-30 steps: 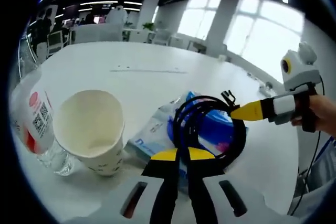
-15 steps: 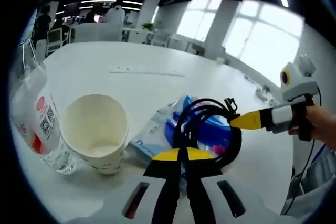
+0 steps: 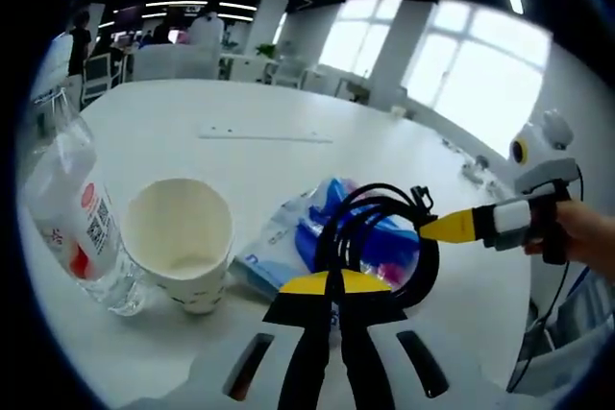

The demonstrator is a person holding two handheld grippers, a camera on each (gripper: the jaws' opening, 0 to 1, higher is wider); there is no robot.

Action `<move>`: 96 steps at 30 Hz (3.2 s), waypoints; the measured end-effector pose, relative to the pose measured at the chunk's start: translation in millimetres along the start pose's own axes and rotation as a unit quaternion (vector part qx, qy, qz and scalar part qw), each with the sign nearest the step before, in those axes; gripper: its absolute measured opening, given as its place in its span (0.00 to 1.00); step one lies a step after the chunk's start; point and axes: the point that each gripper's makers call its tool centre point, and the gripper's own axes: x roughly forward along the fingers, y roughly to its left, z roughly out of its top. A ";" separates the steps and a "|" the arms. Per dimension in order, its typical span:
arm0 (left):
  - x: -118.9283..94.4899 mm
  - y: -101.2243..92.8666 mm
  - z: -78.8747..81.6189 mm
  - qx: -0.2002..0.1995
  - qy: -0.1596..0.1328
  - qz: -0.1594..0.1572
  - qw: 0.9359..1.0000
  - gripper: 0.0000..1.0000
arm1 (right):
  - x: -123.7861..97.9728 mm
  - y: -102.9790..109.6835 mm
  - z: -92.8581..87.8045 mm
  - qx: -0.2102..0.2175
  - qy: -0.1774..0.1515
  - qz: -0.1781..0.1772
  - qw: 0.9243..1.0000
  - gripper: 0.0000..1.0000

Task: Arrange the tabletop items into an orderly group along one side of the table until the central work area is clear of visible clutter.

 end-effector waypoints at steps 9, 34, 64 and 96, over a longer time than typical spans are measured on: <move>-8.9 -10.8 -1.3 0.008 0.003 -0.011 1.000 0.00 | -13.4 3.4 -6.6 0.013 -0.009 0.000 1.000 0.04; -15.8 -68.6 -18.4 0.031 0.027 -0.050 0.998 0.00 | -62.5 -17.6 -34.3 0.054 -0.031 -0.022 0.998 0.04; 10.2 -147.8 -42.2 0.058 0.059 -0.137 0.987 0.00 | -130.2 -65.7 -69.0 0.117 -0.068 -0.084 0.987 0.04; 44.6 -180.0 -55.7 0.073 0.088 -0.171 0.979 0.00 | -142.8 -108.5 -79.4 0.135 -0.044 -0.114 0.983 0.04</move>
